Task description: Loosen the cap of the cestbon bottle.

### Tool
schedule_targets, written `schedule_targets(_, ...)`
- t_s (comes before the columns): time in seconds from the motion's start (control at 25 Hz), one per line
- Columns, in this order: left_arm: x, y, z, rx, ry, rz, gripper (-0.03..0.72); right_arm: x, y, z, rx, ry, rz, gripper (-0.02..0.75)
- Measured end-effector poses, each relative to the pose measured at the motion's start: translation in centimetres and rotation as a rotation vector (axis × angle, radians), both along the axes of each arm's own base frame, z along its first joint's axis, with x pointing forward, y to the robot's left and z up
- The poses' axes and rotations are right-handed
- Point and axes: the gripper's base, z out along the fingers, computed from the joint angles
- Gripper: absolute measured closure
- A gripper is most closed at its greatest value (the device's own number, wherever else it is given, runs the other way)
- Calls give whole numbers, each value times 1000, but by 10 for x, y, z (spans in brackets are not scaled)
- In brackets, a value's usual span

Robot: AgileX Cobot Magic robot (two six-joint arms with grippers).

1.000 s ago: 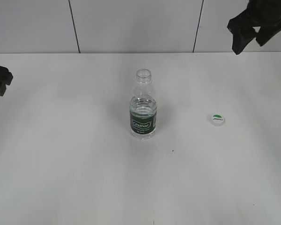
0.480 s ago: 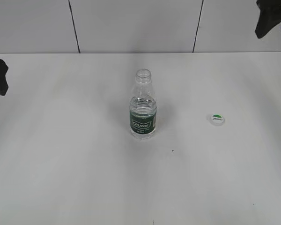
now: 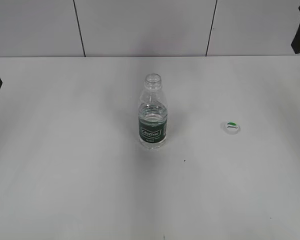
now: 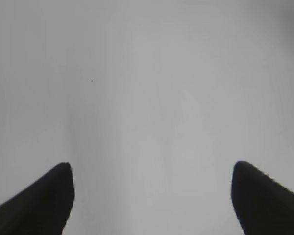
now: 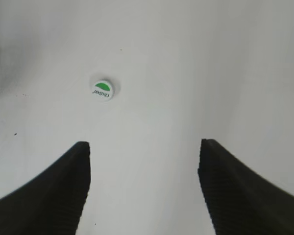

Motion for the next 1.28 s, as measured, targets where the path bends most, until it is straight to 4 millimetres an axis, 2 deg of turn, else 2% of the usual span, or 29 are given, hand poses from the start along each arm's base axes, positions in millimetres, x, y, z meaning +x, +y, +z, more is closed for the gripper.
schedule_targets(0.12,-10,1,3,-3,-10,0,99,-16,1,-1,14,18,-1,211)
schedule_targets(0.28,-30,2,-7,0,22,0,99,-40,0,0,20,29,-1,211)
schedule_targets(0.48,-64,5,-22,4,63,-1,99,-72,-1,3,22,29,-1,211)
schedule_targets(0.84,-122,10,-20,-5,-32,-1,99,-127,-4,1,25,7,-10,211)
schedule_targets(1.04,-156,13,-22,-13,-122,-1,99,-158,-5,-7,25,2,-12,211)
schedule_targets(1.28,-177,15,-34,-17,-140,2,99,-194,-7,-22,27,-23,-18,211)
